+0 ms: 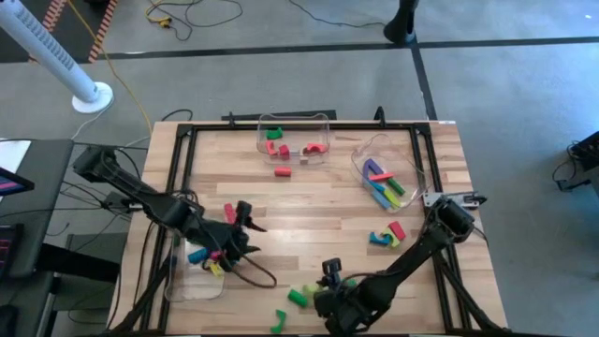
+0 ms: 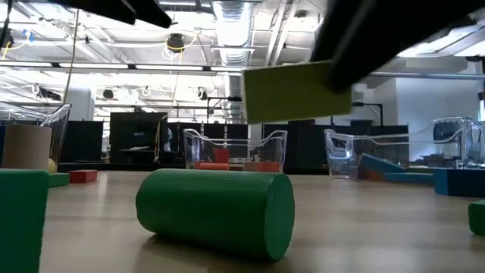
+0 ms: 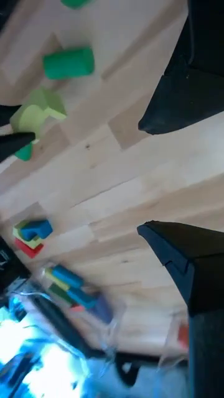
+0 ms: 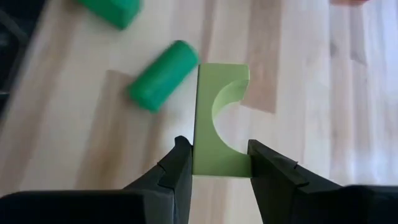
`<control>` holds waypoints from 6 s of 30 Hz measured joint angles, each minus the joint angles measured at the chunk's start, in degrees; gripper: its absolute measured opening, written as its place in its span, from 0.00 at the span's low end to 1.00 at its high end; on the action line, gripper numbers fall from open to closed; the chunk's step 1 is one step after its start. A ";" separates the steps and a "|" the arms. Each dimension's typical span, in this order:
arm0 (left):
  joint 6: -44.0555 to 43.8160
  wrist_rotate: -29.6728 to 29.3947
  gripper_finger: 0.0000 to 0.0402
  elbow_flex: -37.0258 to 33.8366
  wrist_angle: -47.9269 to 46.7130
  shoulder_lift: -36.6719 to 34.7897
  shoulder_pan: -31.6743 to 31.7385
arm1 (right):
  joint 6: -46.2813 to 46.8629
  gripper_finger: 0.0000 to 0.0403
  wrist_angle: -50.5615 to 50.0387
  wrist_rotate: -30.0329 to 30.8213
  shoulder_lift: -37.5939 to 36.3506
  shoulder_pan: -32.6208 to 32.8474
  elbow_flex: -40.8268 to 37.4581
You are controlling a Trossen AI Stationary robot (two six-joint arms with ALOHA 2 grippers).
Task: Sort blocks by size
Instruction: Put the light green arch block into the middle transparent bin, then put the red rectangular block into the right transparent bin
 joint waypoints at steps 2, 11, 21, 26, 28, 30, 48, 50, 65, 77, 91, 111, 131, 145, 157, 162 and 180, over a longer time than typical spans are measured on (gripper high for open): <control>3.33 -1.16 0.58 -0.01 2.04 1.77 0.00 | -0.82 0.39 -0.57 0.04 -0.06 -1.27 0.55; 14.45 -7.27 0.58 0.00 7.24 3.94 0.00 | -5.30 0.39 -2.09 0.01 -6.54 -6.57 0.54; 23.35 -14.26 0.58 -0.01 12.21 3.94 -0.01 | -10.21 0.39 0.43 -5.59 -14.31 -12.83 0.54; 29.80 -16.54 0.58 0.00 15.83 4.24 0.00 | -10.79 0.39 1.21 -7.75 -15.70 -15.28 0.54; 32.31 -18.63 0.58 -0.02 16.87 5.11 -0.04 | -11.13 0.39 2.60 -8.53 -16.11 -15.92 0.54; 34.67 -20.12 0.58 -0.01 17.56 6.39 -0.17 | -11.10 0.39 3.58 -9.02 -16.53 -16.41 0.54; 48.86 -32.59 0.58 -0.02 38.32 16.02 -0.07 | -4.81 0.39 4.10 -12.20 -17.42 -21.03 0.54; 48.95 -33.05 0.58 -0.02 38.36 15.91 -0.07 | -4.57 0.39 4.25 -12.22 -17.42 -21.21 0.54; 48.67 -36.87 0.40 -0.07 37.71 15.91 -0.02 | -0.76 0.39 5.65 -12.41 -17.79 -23.34 0.54; 48.51 -37.49 0.36 -0.04 37.45 15.85 0.00 | -0.13 0.42 4.41 -12.57 -18.82 -23.91 0.54; 40.54 -34.38 0.32 -0.02 29.02 15.85 6.67 | 0.79 0.60 -8.24 -8.31 -18.93 -24.19 0.52; 32.55 -5.82 0.32 -0.02 27.93 14.19 39.12 | 9.32 0.61 -13.54 -1.78 -18.93 -19.11 -9.77; 11.19 24.67 0.32 16.02 7.31 22.83 64.18 | 9.96 0.61 -2.17 2.33 -18.93 -18.15 -21.71; 8.65 26.19 0.38 31.95 -8.50 38.26 65.70 | 10.18 0.61 -3.45 2.95 -18.93 -17.18 -21.71; 6.58 26.24 0.60 34.39 -10.74 38.04 65.77 | 10.74 0.61 -3.49 3.54 -18.93 -16.86 -21.71; 6.50 29.39 0.62 36.97 -15.06 36.72 65.05 | 10.91 0.61 -3.51 3.56 -18.93 -16.38 -21.71; 7.88 30.63 0.62 37.33 -38.10 12.14 54.29 | 10.79 0.61 -4.63 3.56 -18.91 -15.98 -21.69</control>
